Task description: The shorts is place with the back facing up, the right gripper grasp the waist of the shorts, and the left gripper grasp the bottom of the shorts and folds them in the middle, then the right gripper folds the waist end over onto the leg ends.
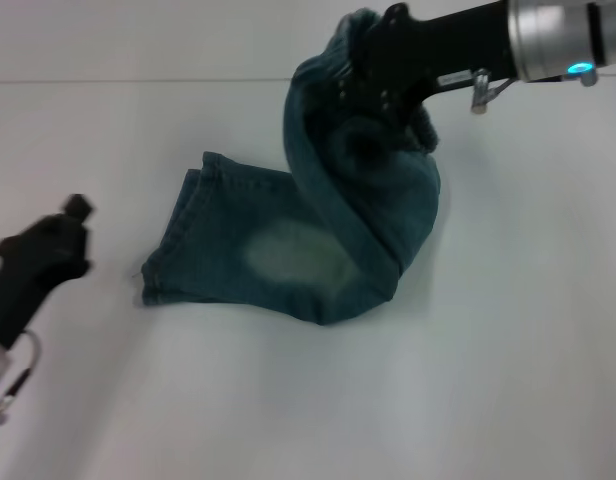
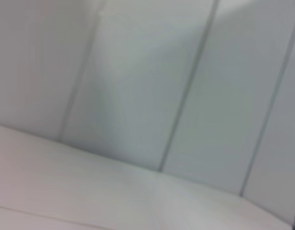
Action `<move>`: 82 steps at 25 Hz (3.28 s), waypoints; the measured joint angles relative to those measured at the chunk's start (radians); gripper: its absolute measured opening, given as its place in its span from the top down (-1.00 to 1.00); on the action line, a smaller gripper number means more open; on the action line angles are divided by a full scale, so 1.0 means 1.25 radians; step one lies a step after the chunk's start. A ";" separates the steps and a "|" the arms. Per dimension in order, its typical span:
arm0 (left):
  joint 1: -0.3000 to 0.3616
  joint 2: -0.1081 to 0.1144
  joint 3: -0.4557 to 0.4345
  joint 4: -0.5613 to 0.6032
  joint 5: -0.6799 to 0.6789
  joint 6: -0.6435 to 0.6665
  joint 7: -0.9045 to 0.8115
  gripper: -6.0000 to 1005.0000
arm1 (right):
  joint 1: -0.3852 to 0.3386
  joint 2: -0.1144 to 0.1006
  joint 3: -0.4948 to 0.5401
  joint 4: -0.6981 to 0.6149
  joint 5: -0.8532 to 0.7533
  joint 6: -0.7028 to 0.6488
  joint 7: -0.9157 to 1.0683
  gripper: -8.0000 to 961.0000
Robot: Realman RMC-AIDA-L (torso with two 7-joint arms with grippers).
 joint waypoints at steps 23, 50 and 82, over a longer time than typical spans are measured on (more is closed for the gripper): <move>0.108 -0.002 0.004 0.174 0.005 0.165 -0.187 0.98 | 0.191 0.021 -0.349 0.194 -0.062 0.166 0.080 0.22; 0.030 0.040 0.157 0.325 0.276 0.196 -0.312 0.64 | -0.416 0.019 -0.240 0.041 0.455 0.014 -0.190 -0.91; -0.028 0.088 0.144 0.348 0.546 0.387 -0.356 -0.87 | -0.579 0.013 -0.052 0.156 0.254 -0.186 -0.390 -0.91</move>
